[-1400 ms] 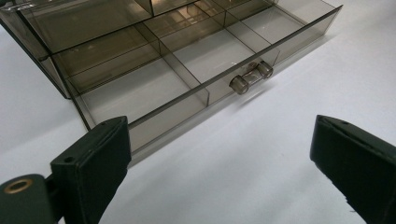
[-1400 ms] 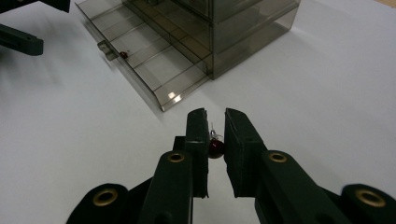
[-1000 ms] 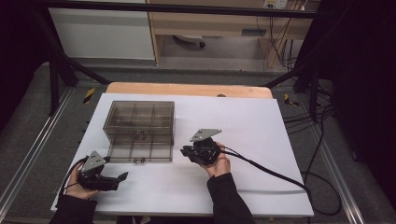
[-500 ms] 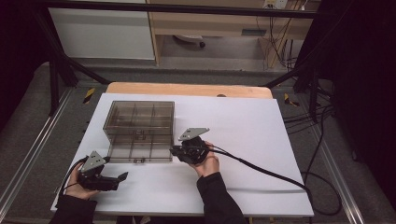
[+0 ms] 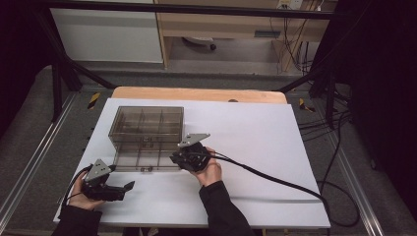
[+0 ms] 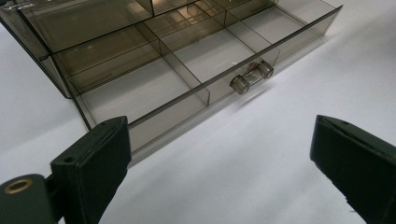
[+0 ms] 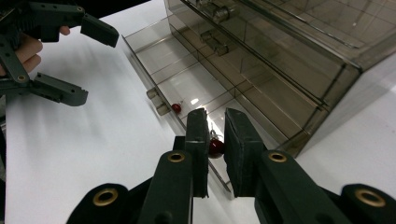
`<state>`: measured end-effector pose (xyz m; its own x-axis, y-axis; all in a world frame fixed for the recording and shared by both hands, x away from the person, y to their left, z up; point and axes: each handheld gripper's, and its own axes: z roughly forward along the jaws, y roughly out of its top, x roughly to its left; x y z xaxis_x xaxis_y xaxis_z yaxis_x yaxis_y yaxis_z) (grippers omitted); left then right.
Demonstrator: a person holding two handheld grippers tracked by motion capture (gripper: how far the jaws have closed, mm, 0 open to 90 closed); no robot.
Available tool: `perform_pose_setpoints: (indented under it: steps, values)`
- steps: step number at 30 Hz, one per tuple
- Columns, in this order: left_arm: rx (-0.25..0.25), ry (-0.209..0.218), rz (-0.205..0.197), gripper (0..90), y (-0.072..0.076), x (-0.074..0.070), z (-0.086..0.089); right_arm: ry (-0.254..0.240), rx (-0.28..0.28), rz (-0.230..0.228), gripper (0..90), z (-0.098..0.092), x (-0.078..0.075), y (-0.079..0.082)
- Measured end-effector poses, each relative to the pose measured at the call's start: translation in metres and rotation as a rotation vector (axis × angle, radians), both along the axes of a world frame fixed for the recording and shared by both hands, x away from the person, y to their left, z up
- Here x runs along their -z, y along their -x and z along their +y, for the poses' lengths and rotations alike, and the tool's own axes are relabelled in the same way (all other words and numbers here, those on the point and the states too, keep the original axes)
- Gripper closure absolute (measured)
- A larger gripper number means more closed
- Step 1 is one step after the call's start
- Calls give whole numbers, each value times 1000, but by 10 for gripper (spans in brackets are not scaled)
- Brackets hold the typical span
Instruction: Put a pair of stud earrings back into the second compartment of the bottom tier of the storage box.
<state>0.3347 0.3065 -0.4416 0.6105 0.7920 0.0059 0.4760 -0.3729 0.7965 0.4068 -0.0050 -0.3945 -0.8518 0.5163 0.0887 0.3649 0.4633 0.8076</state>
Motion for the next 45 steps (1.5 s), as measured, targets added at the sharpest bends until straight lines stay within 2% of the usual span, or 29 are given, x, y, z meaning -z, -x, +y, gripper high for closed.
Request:
perform_pose_setpoints:
  steps: [32,45]
  values:
    - [3,1,0,54,0,0,0,5,-36,17,804,51,11,-12]
    - [4,1,0,54,0,0,0,13,-36,28,804,71,21,-20]
